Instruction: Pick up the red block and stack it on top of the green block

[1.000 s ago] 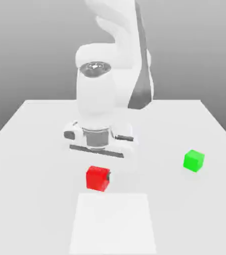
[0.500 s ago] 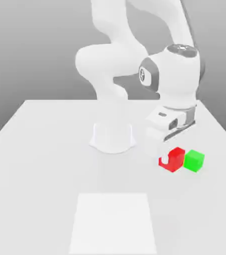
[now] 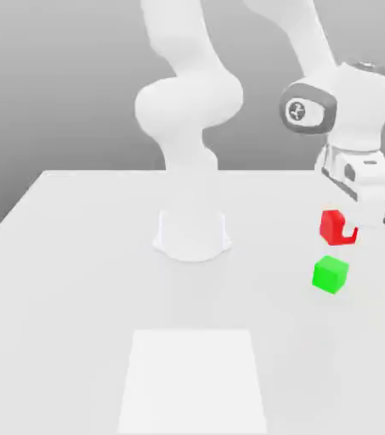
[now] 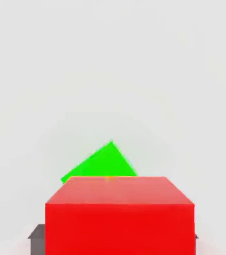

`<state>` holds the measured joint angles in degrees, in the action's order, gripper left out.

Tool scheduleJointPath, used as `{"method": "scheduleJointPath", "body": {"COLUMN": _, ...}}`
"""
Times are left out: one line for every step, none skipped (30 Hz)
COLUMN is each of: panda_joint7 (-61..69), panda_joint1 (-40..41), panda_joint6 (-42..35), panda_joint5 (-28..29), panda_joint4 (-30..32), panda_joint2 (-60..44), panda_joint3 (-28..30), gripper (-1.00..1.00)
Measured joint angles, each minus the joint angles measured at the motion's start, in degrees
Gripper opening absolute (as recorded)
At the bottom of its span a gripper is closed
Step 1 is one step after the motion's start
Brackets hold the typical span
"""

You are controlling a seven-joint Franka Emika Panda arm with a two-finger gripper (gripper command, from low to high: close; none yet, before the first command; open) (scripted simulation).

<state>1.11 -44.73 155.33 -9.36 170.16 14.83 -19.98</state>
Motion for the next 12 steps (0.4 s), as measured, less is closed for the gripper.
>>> {"method": "scheduleJointPath", "body": {"panda_joint7": -0.59, "panda_joint1": 0.62, "panda_joint6": 1.04, "panda_joint5": 0.94, "panda_joint4": -0.07, "panda_joint2": -1.13, "panda_joint3": -0.37, "gripper": -1.0}}
{"method": "scheduleJointPath", "body": {"panda_joint7": -1.23, "panda_joint1": 1.24, "panda_joint6": 2.14, "panda_joint5": 1.91, "panda_joint4": -0.14, "panda_joint2": -2.31, "panda_joint3": -0.73, "gripper": -1.0}}
{"method": "scheduleJointPath", "body": {"panda_joint7": -1.87, "panda_joint1": 1.84, "panda_joint6": 3.31, "panda_joint5": 2.88, "panda_joint4": -0.19, "panda_joint2": -3.55, "panda_joint3": -1.07, "gripper": -1.0}}
{"method": "scheduleJointPath", "body": {"panda_joint7": -2.55, "panda_joint1": 2.37, "panda_joint6": 4.54, "panda_joint5": 3.87, "panda_joint4": -0.24, "panda_joint2": -4.82, "panda_joint3": -1.32, "gripper": -1.0}}
{"method": "scheduleJointPath", "body": {"panda_joint7": -3.21, "panda_joint1": 2.86, "panda_joint6": 5.83, "panda_joint5": 4.85, "panda_joint4": -0.27, "panda_joint2": -6.14, "panda_joint3": -1.56, "gripper": -1.0}}
{"method": "scheduleJointPath", "body": {"panda_joint7": -3.87, "panda_joint1": 3.31, "panda_joint6": 7.17, "panda_joint5": 5.81, "panda_joint4": -0.28, "panda_joint2": -7.49, "panda_joint3": -1.77, "gripper": -1.0}}
{"method": "scheduleJointPath", "body": {"panda_joint7": -4.52, "panda_joint1": 3.7, "panda_joint6": 8.55, "panda_joint5": 6.75, "panda_joint4": -0.28, "panda_joint2": -8.87, "panda_joint3": -1.94, "gripper": -1.0}}
{"method": "scheduleJointPath", "body": {"panda_joint7": -5.14, "panda_joint1": 4.02, "panda_joint6": 9.97, "panda_joint5": 7.64, "panda_joint4": -0.26, "panda_joint2": -10.28, "panda_joint3": -2.06, "gripper": -1.0}}
{"method": "scheduleJointPath", "body": {"panda_joint7": -5.72, "panda_joint1": 4.19, "panda_joint6": 11.43, "panda_joint5": 8.49, "panda_joint4": -0.23, "panda_joint2": -11.71, "panda_joint3": -2.0, "gripper": -1.0}}
{"method": "scheduleJointPath", "body": {"panda_joint7": -6.2, "panda_joint1": 4.25, "panda_joint6": 12.92, "panda_joint5": 9.2, "panda_joint4": -0.18, "panda_joint2": -13.17, "panda_joint3": -1.91, "gripper": -1.0}}
{"method": "scheduleJointPath", "body": {"panda_joint7": -6.47, "panda_joint1": 4.16, "panda_joint6": 13.91, "panda_joint5": 9.6, "panda_joint4": -0.14, "panda_joint2": -14.13, "panda_joint3": -1.7, "gripper": 1.0}}
{"method": "scheduleJointPath", "body": {"panda_joint7": -6.47, "panda_joint1": 4.28, "panda_joint6": 13.91, "panda_joint5": 9.6, "panda_joint4": -0.14, "panda_joint2": -14.13, "panda_joint3": -1.7, "gripper": 1.0}}
